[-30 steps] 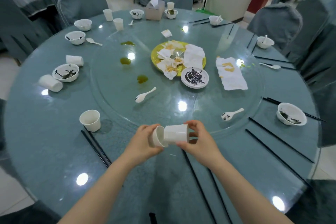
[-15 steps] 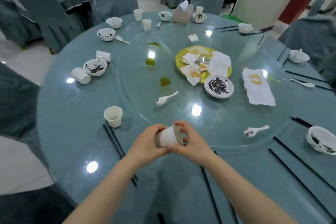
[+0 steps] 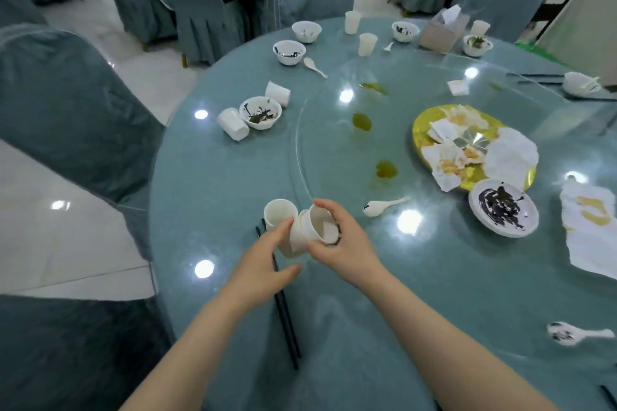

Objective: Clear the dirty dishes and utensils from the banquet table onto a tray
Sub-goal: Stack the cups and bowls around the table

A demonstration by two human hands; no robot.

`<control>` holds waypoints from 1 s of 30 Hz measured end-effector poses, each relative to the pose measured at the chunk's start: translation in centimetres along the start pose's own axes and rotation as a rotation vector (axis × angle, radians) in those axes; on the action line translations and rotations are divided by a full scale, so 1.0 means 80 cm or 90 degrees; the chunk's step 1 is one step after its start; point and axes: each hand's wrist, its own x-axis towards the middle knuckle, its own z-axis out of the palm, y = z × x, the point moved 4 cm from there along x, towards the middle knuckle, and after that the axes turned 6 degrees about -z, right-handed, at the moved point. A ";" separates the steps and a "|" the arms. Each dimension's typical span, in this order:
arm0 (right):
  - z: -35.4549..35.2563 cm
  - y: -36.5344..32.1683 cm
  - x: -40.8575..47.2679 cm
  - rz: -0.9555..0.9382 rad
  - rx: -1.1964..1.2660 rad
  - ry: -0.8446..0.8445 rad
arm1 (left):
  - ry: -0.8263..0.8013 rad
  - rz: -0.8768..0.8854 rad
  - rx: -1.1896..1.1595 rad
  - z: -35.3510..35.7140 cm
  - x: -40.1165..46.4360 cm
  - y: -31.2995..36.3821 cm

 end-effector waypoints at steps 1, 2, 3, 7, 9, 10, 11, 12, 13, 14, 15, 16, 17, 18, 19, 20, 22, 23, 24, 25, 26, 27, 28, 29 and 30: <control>0.005 -0.002 0.013 -0.010 -0.005 0.005 | 0.003 -0.005 0.005 -0.006 0.006 -0.004; 0.011 -0.003 0.027 -0.020 -0.012 0.010 | 0.009 -0.011 0.009 -0.013 0.012 -0.009; 0.016 -0.003 0.039 -0.032 -0.018 0.020 | 0.020 -0.020 0.009 -0.020 0.017 -0.015; 0.034 0.004 0.081 -0.048 -0.078 0.044 | 0.061 -0.064 -0.013 -0.042 0.031 -0.043; 0.047 0.013 0.096 -0.051 -0.152 -0.002 | 0.059 -0.086 -0.032 -0.048 0.034 -0.056; 0.054 0.018 0.101 -0.047 -0.194 -0.033 | 0.057 -0.092 -0.040 -0.050 0.034 -0.061; 0.062 0.025 0.104 -0.036 -0.226 -0.063 | 0.054 -0.098 -0.045 -0.051 0.034 -0.065; 0.070 0.031 0.105 -0.024 -0.245 -0.087 | 0.053 -0.103 -0.046 -0.052 0.034 -0.069; 0.077 0.036 0.103 -0.014 -0.251 -0.103 | 0.053 -0.106 -0.045 -0.053 0.033 -0.071; 0.082 0.041 0.101 -0.009 -0.246 -0.111 | 0.053 -0.109 -0.043 -0.053 0.032 -0.073; 0.086 0.044 0.099 -0.004 -0.233 -0.113 | 0.053 -0.109 -0.041 -0.053 0.030 -0.075; 0.088 0.045 0.096 0.002 -0.219 -0.112 | 0.054 -0.109 -0.038 -0.053 0.029 -0.076; 0.089 0.044 0.094 0.006 -0.210 -0.113 | 0.054 -0.108 -0.035 -0.053 0.028 -0.077; 0.089 0.043 0.092 0.008 -0.208 -0.115 | 0.053 -0.107 -0.033 -0.053 0.027 -0.077; 0.087 0.039 0.088 0.004 -0.213 -0.119 | 0.050 -0.103 -0.031 -0.053 0.026 -0.075; 0.083 0.034 0.084 -0.005 -0.217 -0.121 | 0.046 -0.096 -0.030 -0.053 0.025 -0.072; 0.074 0.024 0.071 -0.024 -0.211 -0.108 | 0.036 -0.079 -0.025 -0.052 0.026 -0.064; 0.067 0.019 0.063 -0.023 -0.197 -0.091 | 0.028 -0.070 -0.018 -0.050 0.025 -0.058; 0.060 0.015 0.055 -0.013 -0.174 -0.068 | 0.019 -0.062 -0.012 -0.047 0.024 -0.052; 0.054 0.011 0.046 0.001 -0.149 -0.045 | 0.010 -0.056 -0.007 -0.043 0.023 -0.046; 0.048 0.006 0.037 0.016 -0.130 -0.025 | 0.001 -0.047 -0.003 -0.039 0.022 -0.039; 0.042 0.003 0.027 0.028 -0.119 -0.011 | -0.005 -0.036 0.000 -0.035 0.020 -0.031; 0.037 -0.001 0.017 0.038 -0.111 -0.003 | -0.011 -0.023 0.000 -0.030 0.018 -0.023; 0.031 -0.003 0.006 0.046 -0.101 0.004 | -0.020 -0.004 0.000 -0.025 0.016 -0.013; 0.024 -0.005 -0.004 0.051 -0.091 0.013 | -0.030 0.019 0.001 -0.018 0.015 -0.002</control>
